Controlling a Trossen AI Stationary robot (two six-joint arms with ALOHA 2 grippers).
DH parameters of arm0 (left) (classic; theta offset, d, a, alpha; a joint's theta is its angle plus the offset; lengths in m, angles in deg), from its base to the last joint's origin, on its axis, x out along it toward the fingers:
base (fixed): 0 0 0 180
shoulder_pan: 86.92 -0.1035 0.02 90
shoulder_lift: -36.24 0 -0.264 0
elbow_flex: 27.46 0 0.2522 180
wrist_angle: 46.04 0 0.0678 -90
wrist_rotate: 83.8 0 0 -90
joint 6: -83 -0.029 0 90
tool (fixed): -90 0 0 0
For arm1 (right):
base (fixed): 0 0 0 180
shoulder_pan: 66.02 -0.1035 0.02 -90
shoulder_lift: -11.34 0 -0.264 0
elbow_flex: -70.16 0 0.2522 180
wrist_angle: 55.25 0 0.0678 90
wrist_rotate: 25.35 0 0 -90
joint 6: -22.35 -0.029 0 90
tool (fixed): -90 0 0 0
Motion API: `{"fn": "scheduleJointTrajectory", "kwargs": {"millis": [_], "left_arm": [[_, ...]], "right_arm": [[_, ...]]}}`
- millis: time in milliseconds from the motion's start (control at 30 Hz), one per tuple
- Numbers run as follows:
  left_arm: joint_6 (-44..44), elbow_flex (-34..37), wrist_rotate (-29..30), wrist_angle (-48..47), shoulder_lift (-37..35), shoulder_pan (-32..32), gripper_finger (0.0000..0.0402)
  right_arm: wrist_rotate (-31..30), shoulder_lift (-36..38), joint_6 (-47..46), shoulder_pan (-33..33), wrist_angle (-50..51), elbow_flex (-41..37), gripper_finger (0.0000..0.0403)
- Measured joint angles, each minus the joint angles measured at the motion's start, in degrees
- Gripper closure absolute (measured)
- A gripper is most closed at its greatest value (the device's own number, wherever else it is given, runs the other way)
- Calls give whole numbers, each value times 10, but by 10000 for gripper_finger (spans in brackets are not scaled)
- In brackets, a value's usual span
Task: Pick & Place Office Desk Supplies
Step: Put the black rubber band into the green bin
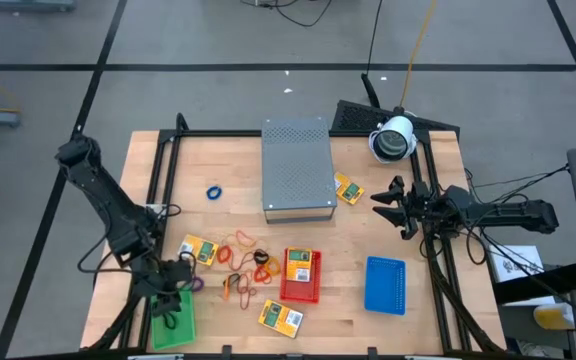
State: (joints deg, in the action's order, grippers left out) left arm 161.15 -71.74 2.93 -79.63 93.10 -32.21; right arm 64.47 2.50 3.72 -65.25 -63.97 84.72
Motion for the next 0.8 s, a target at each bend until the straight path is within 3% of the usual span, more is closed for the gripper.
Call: {"fn": "scheduleJointTrajectory", "kwargs": {"millis": [267, 800], "left_arm": [[-149, 0, 68, 116, -23, -75, 234], [-461, 0, 130, 108, -26, -274, 234]], "right_arm": [[0, 0, 0, 0, 0, 0, 234], [0, -2, 0, 0, -17, 0, 234]]}}
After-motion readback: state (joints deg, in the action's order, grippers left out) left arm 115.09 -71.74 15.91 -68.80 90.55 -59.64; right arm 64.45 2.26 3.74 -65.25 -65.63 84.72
